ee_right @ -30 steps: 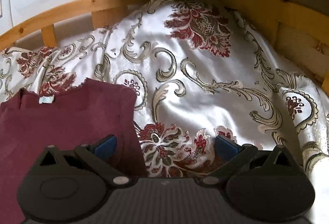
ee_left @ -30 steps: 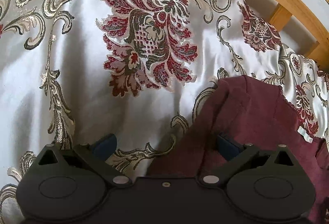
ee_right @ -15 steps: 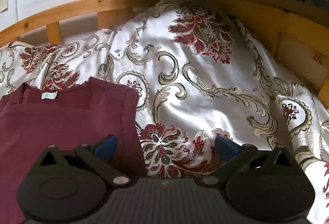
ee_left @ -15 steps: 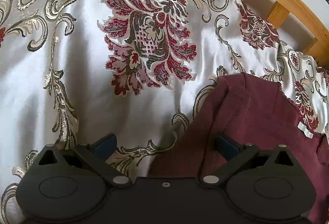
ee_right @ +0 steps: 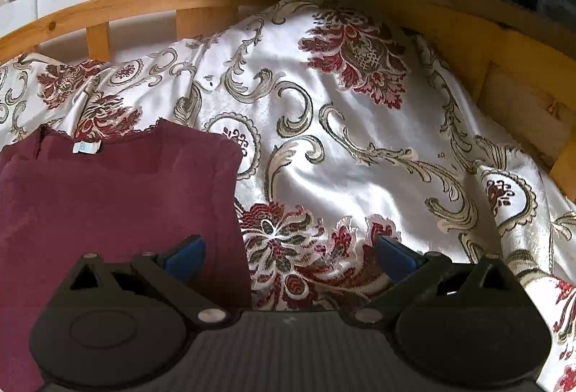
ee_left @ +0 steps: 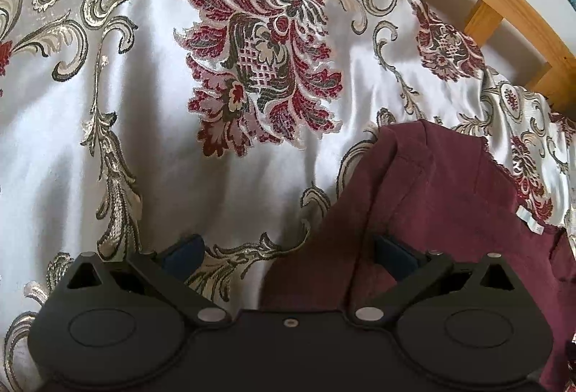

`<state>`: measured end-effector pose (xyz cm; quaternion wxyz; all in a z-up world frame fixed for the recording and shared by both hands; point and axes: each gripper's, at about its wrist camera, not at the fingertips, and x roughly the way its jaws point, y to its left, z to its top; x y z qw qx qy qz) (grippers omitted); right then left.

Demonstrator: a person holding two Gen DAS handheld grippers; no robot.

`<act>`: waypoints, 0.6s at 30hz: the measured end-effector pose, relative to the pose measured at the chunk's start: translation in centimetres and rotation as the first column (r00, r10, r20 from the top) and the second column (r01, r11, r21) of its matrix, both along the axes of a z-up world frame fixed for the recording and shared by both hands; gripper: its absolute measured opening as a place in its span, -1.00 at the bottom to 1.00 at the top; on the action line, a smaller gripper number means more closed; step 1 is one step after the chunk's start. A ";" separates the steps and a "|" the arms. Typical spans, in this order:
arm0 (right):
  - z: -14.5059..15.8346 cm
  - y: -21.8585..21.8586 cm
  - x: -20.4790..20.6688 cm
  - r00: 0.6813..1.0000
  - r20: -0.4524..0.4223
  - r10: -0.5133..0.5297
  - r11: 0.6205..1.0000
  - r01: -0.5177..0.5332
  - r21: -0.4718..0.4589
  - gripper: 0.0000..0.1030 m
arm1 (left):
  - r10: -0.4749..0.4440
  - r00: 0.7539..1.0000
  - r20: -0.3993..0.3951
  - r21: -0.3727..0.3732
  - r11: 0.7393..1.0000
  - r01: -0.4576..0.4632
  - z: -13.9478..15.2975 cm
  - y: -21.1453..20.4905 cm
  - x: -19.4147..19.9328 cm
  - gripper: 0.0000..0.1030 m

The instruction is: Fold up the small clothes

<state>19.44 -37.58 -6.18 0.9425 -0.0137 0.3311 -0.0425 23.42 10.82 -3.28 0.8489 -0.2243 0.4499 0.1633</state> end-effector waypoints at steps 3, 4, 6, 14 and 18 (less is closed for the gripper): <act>0.2 0.2 -0.3 1.000 0.009 0.000 1.000 0.001 -0.009 1.00 | -0.003 1.000 0.017 0.002 1.000 0.003 0.4 -0.1 -0.4 0.98; 0.4 0.4 -0.5 1.000 0.012 0.002 1.000 -0.002 -0.013 1.00 | -0.005 1.000 0.020 0.003 1.000 0.005 0.5 -0.1 -0.5 0.98; 0.7 0.8 -0.9 1.000 0.013 0.008 1.000 -0.008 -0.010 1.00 | -0.015 1.000 0.025 -0.005 1.000 0.016 0.5 -0.3 -0.6 0.98; 1.9 4.8 -3.8 0.985 0.062 0.159 0.987 -0.158 -0.027 1.00 | -0.075 0.997 0.010 -0.020 0.997 0.075 0.4 -1.1 -0.4 0.98; 1.8 7.8 -5.0 0.965 0.093 0.246 0.966 -0.236 -0.109 1.00 | -0.096 0.995 -0.013 -0.036 0.995 0.096 0.0 -1.4 -0.2 0.98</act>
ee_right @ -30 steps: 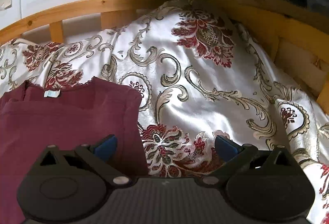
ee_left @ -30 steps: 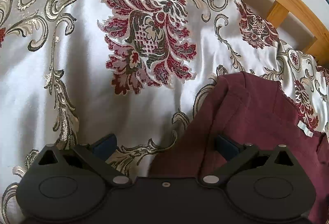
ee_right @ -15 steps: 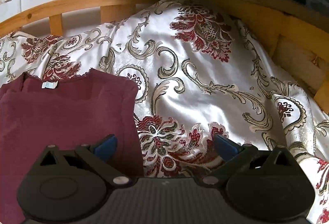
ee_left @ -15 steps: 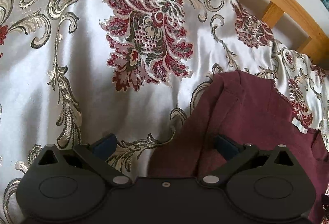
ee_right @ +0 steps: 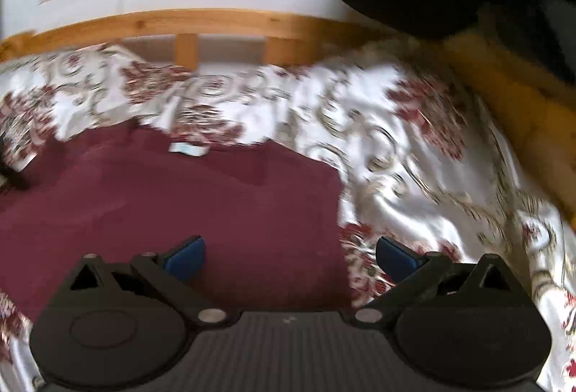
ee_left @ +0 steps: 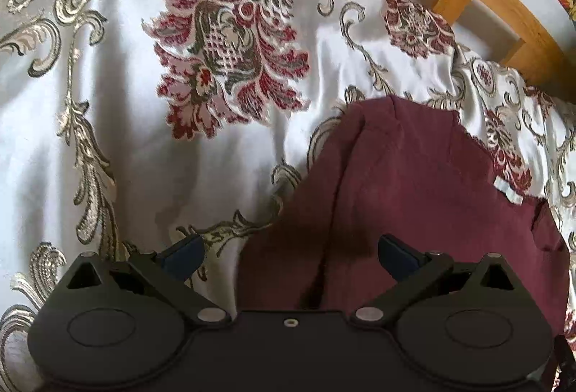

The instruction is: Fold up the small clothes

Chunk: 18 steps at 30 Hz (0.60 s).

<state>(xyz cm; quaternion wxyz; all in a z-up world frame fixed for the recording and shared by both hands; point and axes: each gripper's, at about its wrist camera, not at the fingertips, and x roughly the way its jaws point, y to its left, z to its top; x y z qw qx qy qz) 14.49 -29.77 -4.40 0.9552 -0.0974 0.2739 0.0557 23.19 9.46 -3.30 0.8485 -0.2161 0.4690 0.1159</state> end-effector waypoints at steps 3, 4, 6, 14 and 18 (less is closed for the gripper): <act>-0.6 2.6 -0.6 0.997 0.012 0.074 0.996 -0.074 -0.057 1.00 | -0.012 1.000 -0.011 0.004 1.000 0.012 -0.2 -0.2 0.1 0.98; -0.8 3.4 -0.7 0.995 0.009 0.097 0.993 -0.096 -0.072 1.00 | -0.014 1.000 -0.013 0.004 1.000 0.015 -0.3 -0.2 0.2 0.98; -1.3 5.2 -1.2 0.988 0.007 0.155 0.984 -0.154 -0.095 1.00 | -0.015 1.000 -0.021 0.006 1.000 0.015 -0.4 -0.2 0.2 0.98; -4.2 10.8 -4.2 0.932 0.019 0.361 0.887 -0.337 -0.315 1.00 | -0.028 0.999 -0.035 0.002 1.000 0.028 -0.6 -0.3 0.3 0.98; -5.0 11.3 -4.3 0.927 0.029 0.373 0.876 -0.342 -0.340 1.00 | -0.028 0.999 -0.040 -0.004 1.000 0.027 -0.6 -0.3 0.3 0.99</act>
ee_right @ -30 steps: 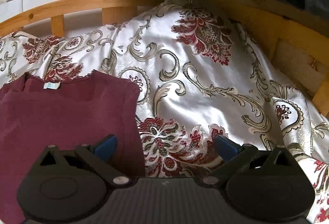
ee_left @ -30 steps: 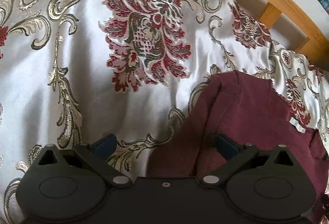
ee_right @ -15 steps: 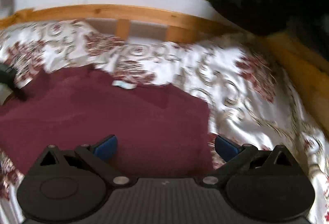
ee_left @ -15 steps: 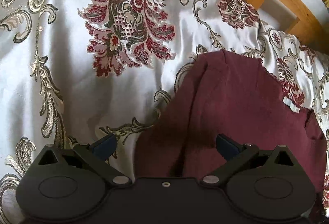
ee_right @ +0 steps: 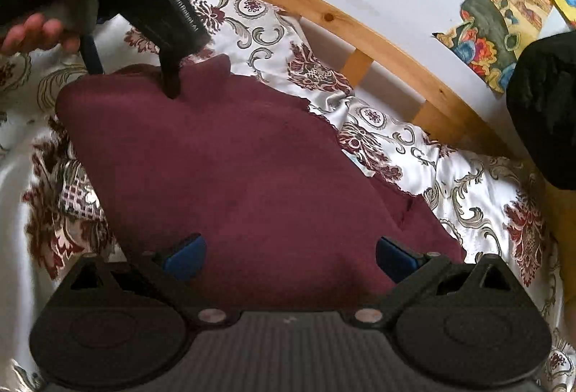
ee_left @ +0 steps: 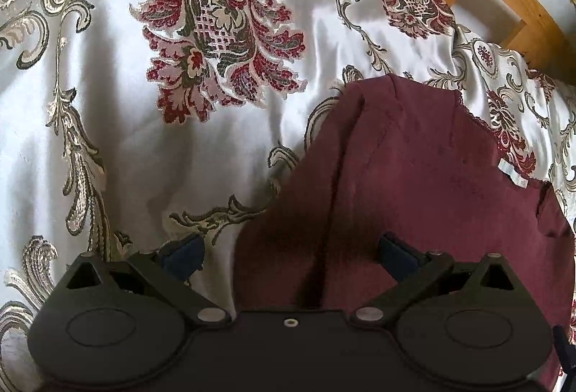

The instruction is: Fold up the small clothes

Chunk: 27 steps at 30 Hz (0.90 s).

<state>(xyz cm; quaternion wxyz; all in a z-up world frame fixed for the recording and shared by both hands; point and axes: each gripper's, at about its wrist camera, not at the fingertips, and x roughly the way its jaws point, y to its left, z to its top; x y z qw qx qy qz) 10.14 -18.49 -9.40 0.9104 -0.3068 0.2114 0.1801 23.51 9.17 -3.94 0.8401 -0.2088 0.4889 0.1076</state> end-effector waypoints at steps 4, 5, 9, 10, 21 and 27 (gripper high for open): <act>-0.2 -0.8 0.5 0.999 -0.041 -0.018 0.998 0.021 0.063 1.00 | -0.003 1.000 -0.002 -0.004 1.000 0.003 0.0 0.0 0.0 0.98; -0.3 -0.9 0.6 0.999 -0.050 -0.020 0.997 0.024 0.076 1.00 | -0.003 1.000 -0.004 -0.005 1.000 0.003 0.0 0.0 0.0 0.98; -0.4 -1.7 0.6 0.998 -0.063 -0.021 0.994 0.028 0.105 1.00 | -0.007 1.000 -0.009 -0.005 1.000 0.007 0.0 0.1 0.0 0.98; -0.4 -1.8 0.7 0.998 -0.066 -0.022 0.993 0.029 0.113 1.00 | -0.008 1.000 -0.010 -0.005 1.000 0.007 -0.1 0.1 0.0 0.98; -0.5 -2.5 1.0 0.995 -0.099 -0.024 0.986 0.040 0.161 1.00 | -0.033 0.998 -0.048 -0.006 0.999 0.033 -0.4 -0.5 0.2 0.99; -0.6 -2.6 1.1 0.995 -0.102 -0.024 0.985 0.041 0.167 1.00 | -0.037 0.998 -0.054 -0.008 0.999 0.037 -0.5 -0.6 0.3 0.99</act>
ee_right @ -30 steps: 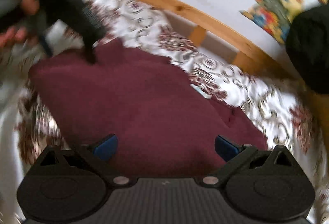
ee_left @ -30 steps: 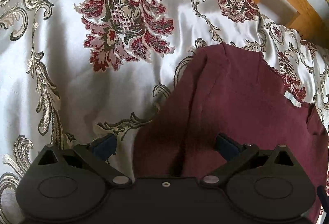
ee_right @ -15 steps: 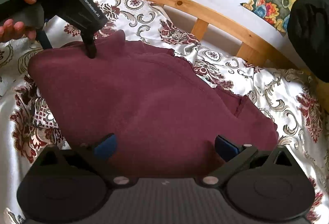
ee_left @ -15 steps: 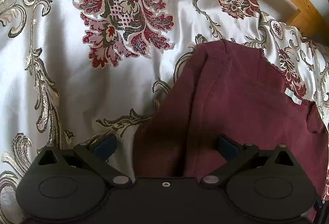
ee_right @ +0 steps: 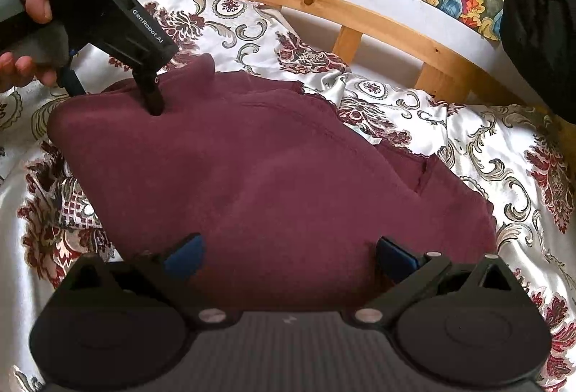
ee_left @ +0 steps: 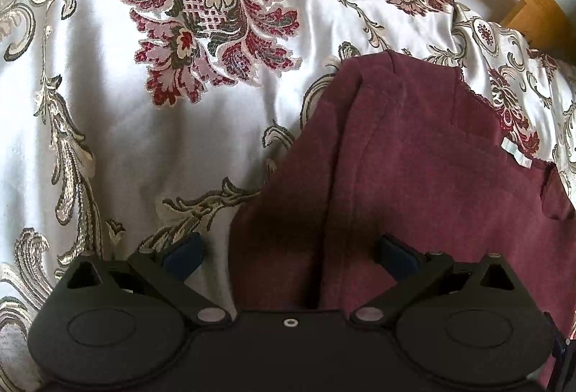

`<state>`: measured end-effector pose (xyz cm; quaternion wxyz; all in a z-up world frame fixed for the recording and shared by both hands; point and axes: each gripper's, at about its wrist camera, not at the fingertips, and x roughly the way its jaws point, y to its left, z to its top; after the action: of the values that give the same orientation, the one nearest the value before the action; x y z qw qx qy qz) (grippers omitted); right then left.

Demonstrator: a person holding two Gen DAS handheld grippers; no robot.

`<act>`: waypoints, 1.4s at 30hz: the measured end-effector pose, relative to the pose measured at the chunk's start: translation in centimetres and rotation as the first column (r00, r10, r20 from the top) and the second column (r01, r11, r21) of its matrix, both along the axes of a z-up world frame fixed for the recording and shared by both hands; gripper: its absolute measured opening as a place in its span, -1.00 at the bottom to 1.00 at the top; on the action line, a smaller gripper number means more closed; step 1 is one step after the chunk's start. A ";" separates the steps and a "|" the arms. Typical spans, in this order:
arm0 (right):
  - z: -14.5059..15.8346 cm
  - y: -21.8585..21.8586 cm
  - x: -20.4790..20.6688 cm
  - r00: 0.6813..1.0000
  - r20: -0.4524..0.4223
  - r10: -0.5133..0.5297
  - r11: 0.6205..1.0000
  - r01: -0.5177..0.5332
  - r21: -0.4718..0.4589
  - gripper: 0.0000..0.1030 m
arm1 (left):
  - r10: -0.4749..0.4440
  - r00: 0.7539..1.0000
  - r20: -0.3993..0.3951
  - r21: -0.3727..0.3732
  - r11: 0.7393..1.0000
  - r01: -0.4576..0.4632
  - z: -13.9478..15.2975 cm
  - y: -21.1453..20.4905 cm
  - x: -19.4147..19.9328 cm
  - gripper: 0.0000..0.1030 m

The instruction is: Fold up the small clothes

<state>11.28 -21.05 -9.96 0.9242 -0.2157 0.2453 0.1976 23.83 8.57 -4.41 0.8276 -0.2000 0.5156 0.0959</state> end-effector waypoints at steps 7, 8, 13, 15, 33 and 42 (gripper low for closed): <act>0.0 0.0 0.0 1.000 0.000 0.000 1.000 0.000 0.001 1.00 | -0.002 1.000 0.015 -0.031 1.000 0.002 0.3 0.2 -0.2 0.98; 0.0 0.0 0.0 1.000 0.000 0.001 1.000 -0.001 0.001 1.00 | -0.002 1.000 0.025 -0.032 0.999 0.003 0.4 0.2 -0.3 0.98; 0.0 0.0 0.0 1.000 0.000 0.001 1.000 -0.001 0.001 1.00 | -0.014 0.997 0.071 -0.044 0.999 0.017 1.0 0.1 -0.6 0.82; 0.0 0.0 0.0 1.000 0.000 0.001 1.000 -0.001 0.001 1.00 | -0.021 0.996 0.084 -0.048 0.999 0.026 1.2 0.0 -0.7 0.73; 0.1 -0.2 0.0 1.000 -0.002 0.003 1.000 -0.003 0.003 1.00 | -0.025 0.979 0.203 -0.075 0.996 0.041 2.6 0.1 -1.7 -0.58; 1.3 -0.1 1.1 0.994 -0.105 0.004 1.000 -0.007 -0.026 1.00 | -0.062 0.941 0.332 -0.066 0.994 0.089 5.0 -1.1 -3.4 -0.70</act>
<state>12.36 -21.15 -8.68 0.9066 -0.2180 0.2957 0.2079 20.42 7.48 0.63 0.8965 -0.2261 0.3809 0.0089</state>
